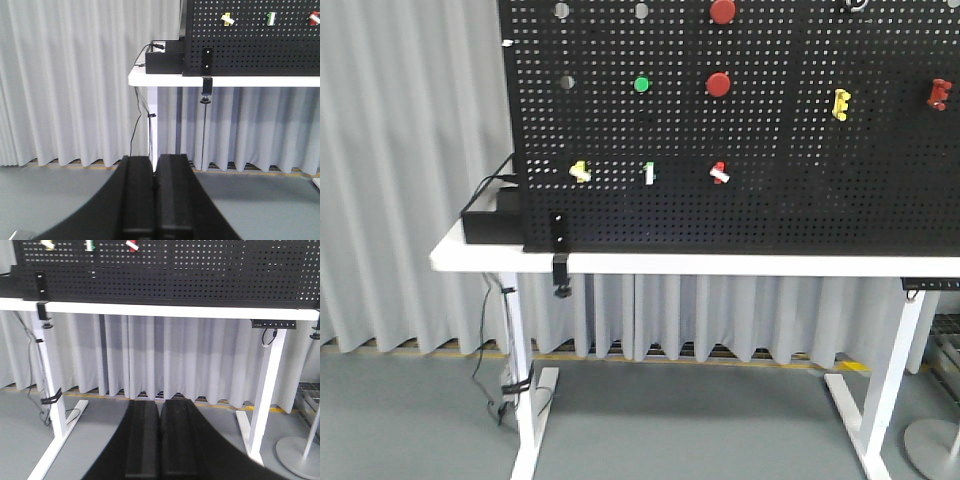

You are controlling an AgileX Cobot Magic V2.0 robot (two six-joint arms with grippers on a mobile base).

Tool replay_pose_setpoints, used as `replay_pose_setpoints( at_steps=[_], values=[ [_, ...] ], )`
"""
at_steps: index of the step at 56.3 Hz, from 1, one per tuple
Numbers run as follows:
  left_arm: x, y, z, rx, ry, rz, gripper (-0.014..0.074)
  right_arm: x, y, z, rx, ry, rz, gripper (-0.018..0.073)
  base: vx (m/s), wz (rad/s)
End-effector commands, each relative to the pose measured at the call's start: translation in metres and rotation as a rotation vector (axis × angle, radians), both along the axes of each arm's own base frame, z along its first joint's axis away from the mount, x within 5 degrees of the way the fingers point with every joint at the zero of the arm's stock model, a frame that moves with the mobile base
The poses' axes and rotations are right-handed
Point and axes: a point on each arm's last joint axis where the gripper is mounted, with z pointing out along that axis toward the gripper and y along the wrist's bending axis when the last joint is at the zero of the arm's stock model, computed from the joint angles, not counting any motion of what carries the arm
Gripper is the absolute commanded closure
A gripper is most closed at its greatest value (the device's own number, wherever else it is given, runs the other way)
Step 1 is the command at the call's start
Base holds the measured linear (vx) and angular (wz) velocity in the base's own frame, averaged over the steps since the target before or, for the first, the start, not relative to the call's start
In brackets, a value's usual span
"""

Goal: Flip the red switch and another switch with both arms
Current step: 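Drive the base forward to the pegboard, stopping close to the switches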

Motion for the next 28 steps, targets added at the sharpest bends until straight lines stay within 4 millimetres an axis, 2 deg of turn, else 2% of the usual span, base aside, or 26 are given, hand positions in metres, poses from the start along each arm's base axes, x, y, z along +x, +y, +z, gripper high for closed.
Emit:
replay_pose_setpoints(
  at_steps=[1,28],
  values=[
    [-0.0007,-0.0002,0.0019,-0.009,-0.084,-0.004,0.0594,-0.0003,0.0005,0.0067,-0.006,-0.09,0.007,0.0566,0.34,-0.11],
    [-0.0007,-0.0002,0.0019,-0.009,-0.084,-0.004,0.0594,-0.0003,0.0005,0.0067,-0.006,-0.09,0.007,0.0566,0.36,-0.07]
  ],
)
